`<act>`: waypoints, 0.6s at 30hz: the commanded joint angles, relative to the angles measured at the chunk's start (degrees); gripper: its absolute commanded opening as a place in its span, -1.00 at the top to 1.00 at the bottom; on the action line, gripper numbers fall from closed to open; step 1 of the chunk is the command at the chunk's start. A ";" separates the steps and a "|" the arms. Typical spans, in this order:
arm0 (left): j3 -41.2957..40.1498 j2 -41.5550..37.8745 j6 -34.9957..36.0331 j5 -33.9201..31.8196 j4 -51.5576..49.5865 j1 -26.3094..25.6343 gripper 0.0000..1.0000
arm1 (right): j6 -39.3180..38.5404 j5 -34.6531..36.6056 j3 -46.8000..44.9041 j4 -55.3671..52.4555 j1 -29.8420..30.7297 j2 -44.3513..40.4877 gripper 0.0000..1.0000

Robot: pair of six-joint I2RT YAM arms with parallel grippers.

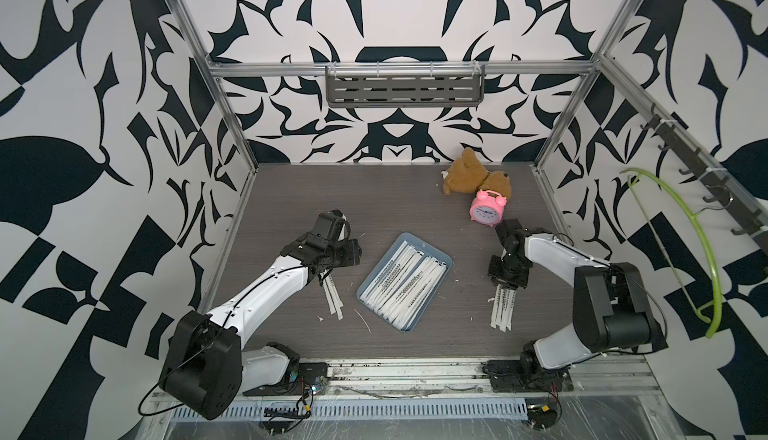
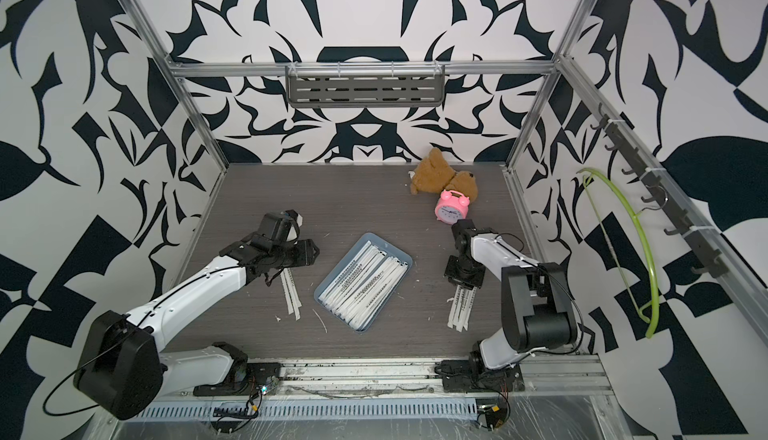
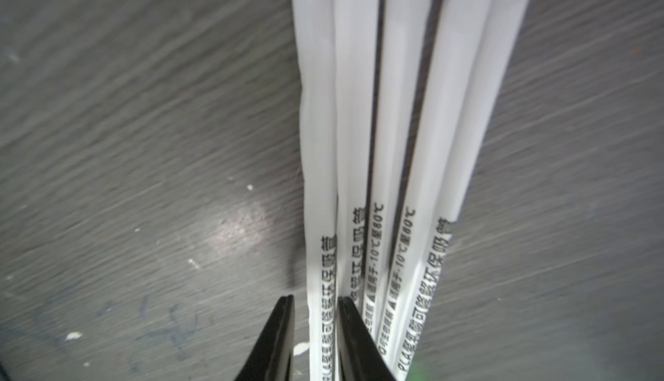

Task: Put the straws into the storage box
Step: Pick up the straw from the center of the board.

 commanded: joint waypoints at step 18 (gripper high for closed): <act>0.64 -0.55 0.83 -2.80 -1.56 0.24 -0.14 | 9.52 -3.59 5.62 -3.01 8.32 -4.95 0.94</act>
